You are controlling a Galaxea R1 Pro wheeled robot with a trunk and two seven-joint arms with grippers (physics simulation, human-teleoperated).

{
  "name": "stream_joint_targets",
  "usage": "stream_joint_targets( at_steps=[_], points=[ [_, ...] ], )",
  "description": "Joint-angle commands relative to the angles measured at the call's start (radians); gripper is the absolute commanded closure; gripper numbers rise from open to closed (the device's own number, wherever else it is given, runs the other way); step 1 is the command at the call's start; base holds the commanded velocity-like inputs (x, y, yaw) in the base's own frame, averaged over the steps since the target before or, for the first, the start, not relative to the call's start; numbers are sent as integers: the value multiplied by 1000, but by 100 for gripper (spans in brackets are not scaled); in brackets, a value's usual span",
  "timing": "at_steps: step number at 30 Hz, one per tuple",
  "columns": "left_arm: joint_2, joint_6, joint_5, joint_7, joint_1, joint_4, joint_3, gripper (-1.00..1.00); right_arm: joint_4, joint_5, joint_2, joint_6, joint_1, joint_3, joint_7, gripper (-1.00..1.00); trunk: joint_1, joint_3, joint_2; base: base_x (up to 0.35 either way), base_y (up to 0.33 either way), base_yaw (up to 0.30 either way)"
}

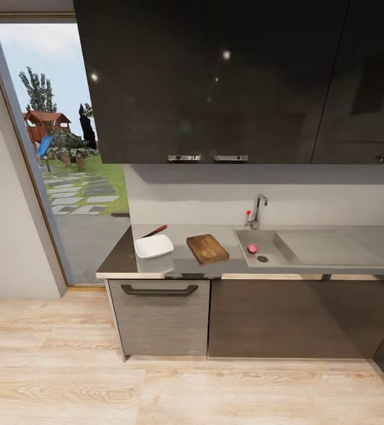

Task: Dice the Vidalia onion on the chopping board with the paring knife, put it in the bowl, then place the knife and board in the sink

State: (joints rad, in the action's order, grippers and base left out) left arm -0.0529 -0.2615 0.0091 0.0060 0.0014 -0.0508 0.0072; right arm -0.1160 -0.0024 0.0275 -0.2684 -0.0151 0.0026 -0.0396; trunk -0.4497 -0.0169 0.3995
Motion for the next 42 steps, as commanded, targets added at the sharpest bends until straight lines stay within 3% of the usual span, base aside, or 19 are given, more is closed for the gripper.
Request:
stream_joint_targets(
  at_steps=[1, 42],
  points=[
    [0, -2, 1, 1, 0, 0, 0, -100, 1, 0, 1, -3, 0, 1, -3, -100, 0, 0, 1, 0, 0, 0],
    [1, -1, 2, 0, 0, -2, 2, -100, 1, 1, -4, -3, 0, 1, -3, -100, 0, 0, 1, 29, -16, 0]
  ],
)
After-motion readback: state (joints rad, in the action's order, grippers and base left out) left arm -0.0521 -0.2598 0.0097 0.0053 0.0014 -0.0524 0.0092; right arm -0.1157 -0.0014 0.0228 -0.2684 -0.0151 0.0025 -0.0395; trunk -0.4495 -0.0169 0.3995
